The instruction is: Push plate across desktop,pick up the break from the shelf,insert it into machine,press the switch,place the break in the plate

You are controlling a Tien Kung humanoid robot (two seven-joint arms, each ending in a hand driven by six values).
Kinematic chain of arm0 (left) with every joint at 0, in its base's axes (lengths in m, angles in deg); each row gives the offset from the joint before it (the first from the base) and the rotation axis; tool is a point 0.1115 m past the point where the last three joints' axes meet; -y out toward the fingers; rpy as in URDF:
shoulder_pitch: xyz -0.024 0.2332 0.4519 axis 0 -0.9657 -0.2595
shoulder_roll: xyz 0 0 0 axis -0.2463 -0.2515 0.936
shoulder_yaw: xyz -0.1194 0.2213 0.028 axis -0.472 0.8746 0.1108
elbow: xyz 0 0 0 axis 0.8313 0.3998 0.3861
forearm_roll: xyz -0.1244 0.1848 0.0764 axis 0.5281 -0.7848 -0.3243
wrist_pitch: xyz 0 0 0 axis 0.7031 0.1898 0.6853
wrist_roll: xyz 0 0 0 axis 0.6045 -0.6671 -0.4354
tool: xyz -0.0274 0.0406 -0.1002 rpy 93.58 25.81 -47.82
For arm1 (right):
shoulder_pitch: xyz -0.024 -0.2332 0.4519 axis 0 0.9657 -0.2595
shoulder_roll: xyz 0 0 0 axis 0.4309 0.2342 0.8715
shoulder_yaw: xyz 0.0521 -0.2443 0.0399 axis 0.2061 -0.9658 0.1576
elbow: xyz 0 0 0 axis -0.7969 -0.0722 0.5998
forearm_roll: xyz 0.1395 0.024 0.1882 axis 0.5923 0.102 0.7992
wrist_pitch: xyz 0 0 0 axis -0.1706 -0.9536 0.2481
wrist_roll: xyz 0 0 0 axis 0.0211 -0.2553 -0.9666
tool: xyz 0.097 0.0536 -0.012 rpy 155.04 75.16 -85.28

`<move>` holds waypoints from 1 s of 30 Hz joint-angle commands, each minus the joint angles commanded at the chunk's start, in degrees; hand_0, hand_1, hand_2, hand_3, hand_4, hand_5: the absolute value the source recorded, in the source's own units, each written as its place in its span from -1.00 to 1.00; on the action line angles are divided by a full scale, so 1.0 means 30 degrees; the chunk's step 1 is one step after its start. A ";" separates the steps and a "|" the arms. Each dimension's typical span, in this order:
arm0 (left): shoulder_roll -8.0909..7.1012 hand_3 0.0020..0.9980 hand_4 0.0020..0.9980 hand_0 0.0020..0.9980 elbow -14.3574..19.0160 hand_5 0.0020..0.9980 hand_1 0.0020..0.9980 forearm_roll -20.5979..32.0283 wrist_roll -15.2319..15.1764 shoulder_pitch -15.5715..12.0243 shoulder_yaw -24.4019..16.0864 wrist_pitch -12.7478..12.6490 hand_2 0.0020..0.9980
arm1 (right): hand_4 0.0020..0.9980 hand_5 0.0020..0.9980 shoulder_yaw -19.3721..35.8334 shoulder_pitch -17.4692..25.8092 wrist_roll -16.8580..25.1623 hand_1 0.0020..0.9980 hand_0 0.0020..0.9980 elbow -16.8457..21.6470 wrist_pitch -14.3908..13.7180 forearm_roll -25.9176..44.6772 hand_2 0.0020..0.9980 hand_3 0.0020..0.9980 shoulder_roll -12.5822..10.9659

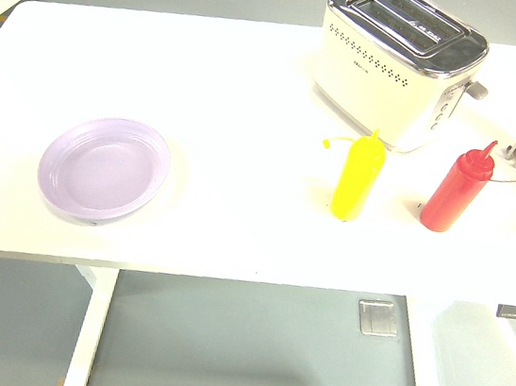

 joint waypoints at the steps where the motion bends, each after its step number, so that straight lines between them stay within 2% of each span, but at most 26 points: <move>1: 0.0001 0.37 0.62 0.62 -0.0059 1.00 0.49 -0.0093 -0.0005 0.0016 0.0034 -0.0011 0.38 | 0.32 -1.00 -0.0029 -0.0021 -0.0088 0.41 0.56 -0.0048 0.0071 -0.0229 0.39 0.40 -0.0012; 4: 0.0024 0.37 0.62 0.62 -0.0435 1.00 0.49 -0.0509 0.0050 0.0111 0.0273 -0.0056 0.38 | 0.32 -1.00 -0.0233 -0.0139 -0.0629 0.41 0.56 -0.0274 0.0554 -0.1658 0.39 0.40 -0.0085; 5: 0.0081 0.41 0.62 0.75 -0.0815 1.00 0.53 -0.0748 0.0199 0.0198 0.0576 -0.0043 0.40 | 0.34 -0.98 -0.0465 -0.0242 -0.1202 0.45 0.56 -0.0392 0.1090 -0.3148 0.44 0.43 -0.0154; 6: 0.0096 0.41 0.62 0.75 -0.0904 1.00 0.53 -0.0797 0.0237 0.0218 0.0650 -0.0037 0.40 | 0.34 -0.98 -0.0520 -0.0266 -0.1338 0.45 0.56 -0.0415 0.1217 -0.3685 0.44 0.43 -0.0170; 7: 0.0155 0.41 0.62 0.75 -0.1232 1.00 0.53 -0.0809 0.0297 0.0327 0.0953 -0.0007 0.40 | 0.34 -0.98 -0.0736 -0.0341 -0.1849 0.45 0.56 -0.0427 0.1681 -0.5518 0.44 0.43 -0.0212; 8: 0.0180 0.41 0.62 0.75 -0.1421 1.00 0.53 -0.0746 0.0285 0.0420 0.1139 0.0008 0.40 | 0.34 -0.98 -0.0848 -0.0374 -0.2112 0.45 0.56 -0.0413 0.1931 -0.6165 0.44 0.43 -0.0223; 9: 0.0206 0.40 0.58 0.82 -0.1620 1.00 0.57 -0.0686 0.0259 0.0526 0.1335 0.0020 0.41 | 0.42 -0.87 -0.0957 -0.0404 -0.2359 0.49 0.59 -0.0403 0.2165 -0.6738 0.48 0.47 -0.0230; 13: 0.0351 0.40 0.58 0.82 -0.2384 1.00 0.57 -0.0501 0.0092 0.1011 0.2130 0.0045 0.41 | 0.42 -0.87 -0.1332 -0.0507 -0.3144 0.49 0.59 -0.0411 0.2901 -0.9717 0.48 0.47 -0.0213; 14: 0.0388 0.40 0.58 0.82 -0.2543 1.00 0.57 -0.0485 0.0050 0.1122 0.2294 0.0045 0.41 | 0.42 -0.87 -0.1396 -0.0523 -0.3276 0.49 0.59 -0.0422 0.3025 -1.0405 0.48 0.47 -0.0202; 15: 0.0435 0.40 0.58 0.81 -0.2719 1.00 0.57 -0.0455 0.0007 0.1249 0.2474 0.0049 0.41 | 0.47 -0.75 -0.1464 -0.0539 -0.3438 0.50 0.59 -0.0449 0.3183 -1.1092 0.50 0.51 -0.0184; 20: 0.0604 0.40 0.58 0.81 -0.3437 1.00 0.57 -0.0352 -0.0134 0.1733 0.3280 0.0051 0.41 | 0.47 -0.75 -0.1758 -0.0552 -0.4109 0.50 0.59 -0.0520 0.3904 -1.4535 0.50 0.51 -0.0106; 21: 0.0625 0.40 0.57 0.80 -0.3523 1.00 0.56 -0.0335 -0.0147 0.1783 0.3388 0.0052 0.40 | 0.57 -0.61 -0.1797 -0.0547 -0.4186 0.51 0.60 -0.0515 0.3996 -1.5144 0.53 0.56 -0.0092; 23: 0.0682 0.40 0.57 0.80 -0.3667 1.00 0.56 -0.0286 -0.0157 0.1817 0.3559 0.0059 0.40 | 0.57 -0.61 -0.1920 -0.0530 -0.4330 0.51 0.60 -0.0409 0.4191 -1.6353 0.53 0.56 -0.0058; 26: 0.0714 0.40 0.57 0.80 -0.3733 1.00 0.56 -0.0228 -0.0152 0.1782 0.3575 0.0075 0.40 | 0.57 -0.61 -0.2063 -0.0519 -0.4447 0.51 0.60 -0.0358 0.4346 -1.7541 0.53 0.56 -0.0015; 27: 0.0715 0.40 0.56 0.80 -0.3745 1.00 0.56 -0.0208 -0.0149 0.1769 0.3560 0.0081 0.40 | 0.62 -0.52 -0.2101 -0.0520 -0.4476 0.52 0.60 -0.0379 0.4388 -1.7899 0.55 0.58 0.0000; 30: 0.0693 0.40 0.56 0.80 -0.3770 1.00 0.56 -0.0130 -0.0133 0.1756 0.3463 0.0133 0.40 | 0.62 -0.52 -0.2189 -0.0537 -0.4559 0.52 0.60 -0.0768 0.4554 -1.8793 0.55 0.58 0.0055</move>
